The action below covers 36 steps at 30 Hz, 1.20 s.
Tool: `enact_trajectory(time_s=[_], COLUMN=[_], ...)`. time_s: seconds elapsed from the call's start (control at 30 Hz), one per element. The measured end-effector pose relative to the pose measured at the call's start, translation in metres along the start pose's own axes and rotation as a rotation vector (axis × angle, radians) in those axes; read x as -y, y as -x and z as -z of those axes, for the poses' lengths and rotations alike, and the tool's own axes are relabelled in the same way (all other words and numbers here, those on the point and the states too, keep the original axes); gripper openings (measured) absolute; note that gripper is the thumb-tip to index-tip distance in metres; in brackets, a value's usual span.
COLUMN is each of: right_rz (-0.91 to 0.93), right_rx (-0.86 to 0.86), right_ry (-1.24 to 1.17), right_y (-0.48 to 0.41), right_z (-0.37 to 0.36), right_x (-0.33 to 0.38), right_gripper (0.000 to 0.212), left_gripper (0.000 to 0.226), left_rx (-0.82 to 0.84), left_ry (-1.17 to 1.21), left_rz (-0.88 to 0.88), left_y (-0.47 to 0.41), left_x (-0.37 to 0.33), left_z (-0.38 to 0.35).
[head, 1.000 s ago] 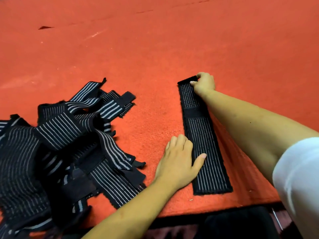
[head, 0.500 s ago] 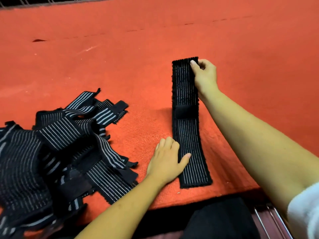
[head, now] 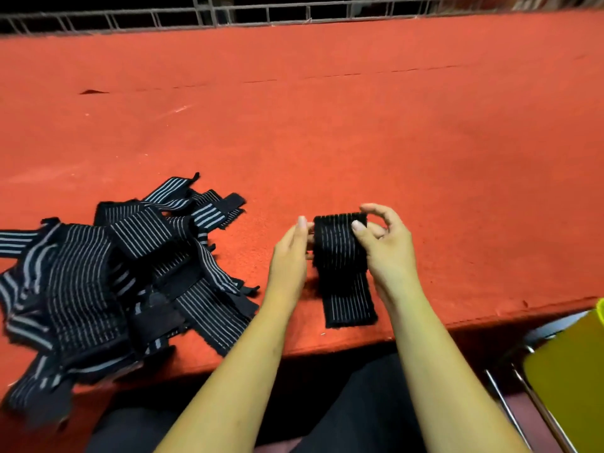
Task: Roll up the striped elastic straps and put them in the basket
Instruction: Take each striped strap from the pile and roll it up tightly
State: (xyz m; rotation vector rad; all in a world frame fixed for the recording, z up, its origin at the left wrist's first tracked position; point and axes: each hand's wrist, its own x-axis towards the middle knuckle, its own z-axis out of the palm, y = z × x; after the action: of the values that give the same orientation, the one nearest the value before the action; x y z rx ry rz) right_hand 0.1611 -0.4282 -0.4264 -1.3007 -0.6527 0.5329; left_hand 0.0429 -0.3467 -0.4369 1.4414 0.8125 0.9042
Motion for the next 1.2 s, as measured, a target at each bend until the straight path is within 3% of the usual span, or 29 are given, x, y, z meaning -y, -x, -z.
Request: enact_trajectory(time_s=[0.17,0.3,0.43,0.63,0.8,0.97,1.07,1.2], right_rz=[-0.109,0.022,0.114,0.184,0.222,0.185,0.157,0.118], right_rx=[-0.004,0.005,0.015,0.071,0.09,0.112,0.112,0.108], right_ry=[0.011,0.212,0.277,0.174,0.198,0.171,0.178,0.206], right_y=[0.027,0.032,0.031,0.026,0.027,0.029,0.026,0.022], right_z=[-0.003,-0.007,-0.006,0.0,0.003,0.004,0.007,0.011], right_x=[-0.006,0.005,0.015,0.028,0.031,0.033,0.035,0.029], right_gripper=[0.013,0.012,0.009,0.015,0.02,0.014,0.011,0.02], left_gripper=[0.021,0.019,0.018,0.015,0.043,0.02,0.019,0.022], left_rx=[0.086,0.026,0.057,0.121,0.168,0.13,0.146,0.112], left_ry=[-0.174,-0.236,-0.134,0.049,-0.032,-0.009,-0.14,-0.402], left_rz=[-0.162,-0.245,-0.283,-0.165,-0.128,-0.128,-0.246,-0.542], left_y=[0.016,0.019,0.02,0.024,0.024,0.019,0.018,0.017], left_x=[0.0,0.005,-0.009,-0.03,-0.041,-0.043,-0.042,-0.037], left_z=[0.007,0.009,0.009,0.011,0.008,0.007,0.009,0.009])
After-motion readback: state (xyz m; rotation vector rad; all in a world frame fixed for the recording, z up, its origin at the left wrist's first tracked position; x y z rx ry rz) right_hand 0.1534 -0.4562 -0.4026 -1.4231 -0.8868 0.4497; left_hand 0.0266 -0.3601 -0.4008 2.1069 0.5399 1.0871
